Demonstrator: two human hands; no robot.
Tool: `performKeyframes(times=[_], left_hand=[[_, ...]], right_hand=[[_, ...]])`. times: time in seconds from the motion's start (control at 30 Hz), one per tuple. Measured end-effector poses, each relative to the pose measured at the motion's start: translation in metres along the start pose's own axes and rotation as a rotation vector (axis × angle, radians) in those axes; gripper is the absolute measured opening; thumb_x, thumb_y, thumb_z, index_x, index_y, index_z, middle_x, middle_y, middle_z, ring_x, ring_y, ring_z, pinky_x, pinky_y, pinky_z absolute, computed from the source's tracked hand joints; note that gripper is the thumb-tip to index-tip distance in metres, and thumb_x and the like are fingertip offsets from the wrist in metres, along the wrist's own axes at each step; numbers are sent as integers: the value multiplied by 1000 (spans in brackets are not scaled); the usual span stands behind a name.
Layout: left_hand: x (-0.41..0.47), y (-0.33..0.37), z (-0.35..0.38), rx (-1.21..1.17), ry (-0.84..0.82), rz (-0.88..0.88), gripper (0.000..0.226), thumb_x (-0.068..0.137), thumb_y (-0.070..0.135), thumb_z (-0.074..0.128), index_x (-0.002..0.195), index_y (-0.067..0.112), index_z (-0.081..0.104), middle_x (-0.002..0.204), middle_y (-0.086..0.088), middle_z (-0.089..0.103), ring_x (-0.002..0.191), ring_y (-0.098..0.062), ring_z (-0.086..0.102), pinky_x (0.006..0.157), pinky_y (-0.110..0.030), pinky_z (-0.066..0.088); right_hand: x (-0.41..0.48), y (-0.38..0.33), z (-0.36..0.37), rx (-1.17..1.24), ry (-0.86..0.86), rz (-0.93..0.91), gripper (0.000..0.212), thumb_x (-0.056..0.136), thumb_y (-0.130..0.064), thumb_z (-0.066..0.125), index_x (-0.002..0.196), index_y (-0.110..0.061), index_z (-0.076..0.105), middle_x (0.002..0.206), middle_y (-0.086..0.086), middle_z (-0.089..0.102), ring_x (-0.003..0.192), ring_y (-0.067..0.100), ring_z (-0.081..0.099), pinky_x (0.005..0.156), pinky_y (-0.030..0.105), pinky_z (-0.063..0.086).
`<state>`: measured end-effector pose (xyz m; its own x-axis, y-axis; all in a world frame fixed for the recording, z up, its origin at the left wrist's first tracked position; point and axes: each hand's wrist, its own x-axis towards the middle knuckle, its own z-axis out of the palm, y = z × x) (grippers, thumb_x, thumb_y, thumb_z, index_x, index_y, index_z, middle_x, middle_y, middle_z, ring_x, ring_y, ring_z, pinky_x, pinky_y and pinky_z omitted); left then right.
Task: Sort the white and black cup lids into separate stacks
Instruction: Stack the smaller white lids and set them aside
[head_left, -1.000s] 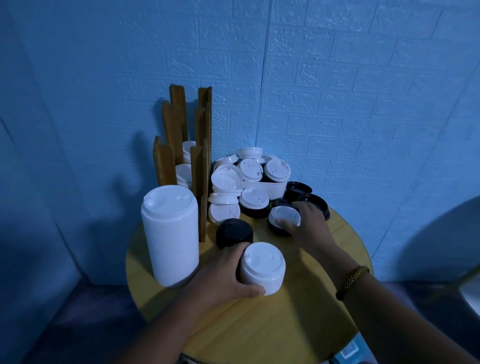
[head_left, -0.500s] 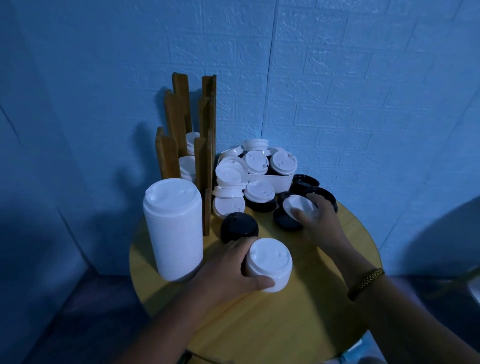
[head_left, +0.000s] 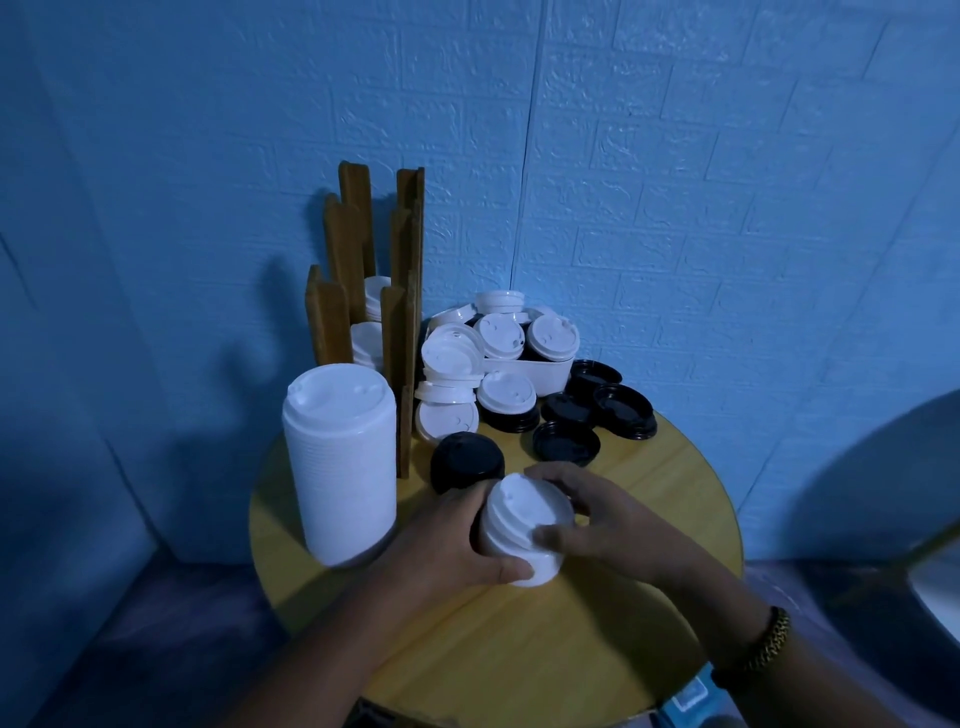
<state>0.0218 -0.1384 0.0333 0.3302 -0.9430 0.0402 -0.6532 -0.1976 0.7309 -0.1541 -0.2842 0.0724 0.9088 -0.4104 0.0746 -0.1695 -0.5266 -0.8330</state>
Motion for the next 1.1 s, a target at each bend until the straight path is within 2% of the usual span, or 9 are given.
performKeyframes(times=[0.1,0.23,0.43,0.6,0.77,0.83,0.93,1.0,1.1], left_hand=[[1,-1,0,-20,-5,5,89,65,59,85,142,49,40,134,25,52,119,4,52,103,-35,50],[1,-3,0,-35,-5,6,92,62,63,83,141,52,36,134,25,51,121,4,51,103,-35,50],[1,-6,1,-10,-8,27,90,63,68,81,140,53,36,131,25,52,118,5,52,99,-34,53],[1,-9,1,5,-13,26,93,63,66,83,142,52,35,130,21,51,119,1,52,98,-36,54],[2,-7,1,18,-19,40,97,59,71,81,142,55,32,133,22,49,120,0,50,98,-36,53],[1,-7,0,26,-17,43,95,63,70,80,143,57,31,134,22,48,121,1,50,99,-36,53],[0,-8,1,13,-11,26,94,63,71,79,143,58,32,135,25,49,122,2,50,102,-37,51],[1,-7,1,12,-6,15,95,63,71,79,144,57,32,138,25,49,126,0,49,106,-38,48],[1,-6,1,21,-8,7,96,64,70,79,147,53,32,143,25,46,130,-1,46,110,-39,45]], right_hand=[[3,-2,-2,-32,-47,-15,56,80,-30,80,130,-34,55,130,-21,53,120,2,52,101,33,50],[10,-11,-3,-216,-109,-102,57,82,-22,80,133,-28,56,132,-25,48,122,-10,44,99,12,40],[7,-12,16,-462,77,-55,67,76,-54,78,135,-34,53,133,-16,41,119,8,46,95,29,46],[3,-8,33,-533,209,-52,68,78,-58,72,137,-31,51,131,-12,41,117,8,43,92,30,46],[-1,-3,35,-441,178,-102,74,76,-67,59,139,-31,51,138,-17,43,123,4,43,100,29,42],[0,0,29,-422,124,-105,72,77,-67,62,139,-32,51,139,-19,42,122,1,43,99,27,42],[7,7,15,-154,67,-98,46,89,-53,61,126,-27,63,125,-20,55,115,-1,52,95,23,45],[16,19,4,-113,172,-91,36,99,-48,46,115,-25,68,122,-16,59,118,3,53,97,32,46],[34,42,-9,-507,242,-42,43,102,-49,34,120,-28,67,149,-6,45,140,15,33,109,51,35]])
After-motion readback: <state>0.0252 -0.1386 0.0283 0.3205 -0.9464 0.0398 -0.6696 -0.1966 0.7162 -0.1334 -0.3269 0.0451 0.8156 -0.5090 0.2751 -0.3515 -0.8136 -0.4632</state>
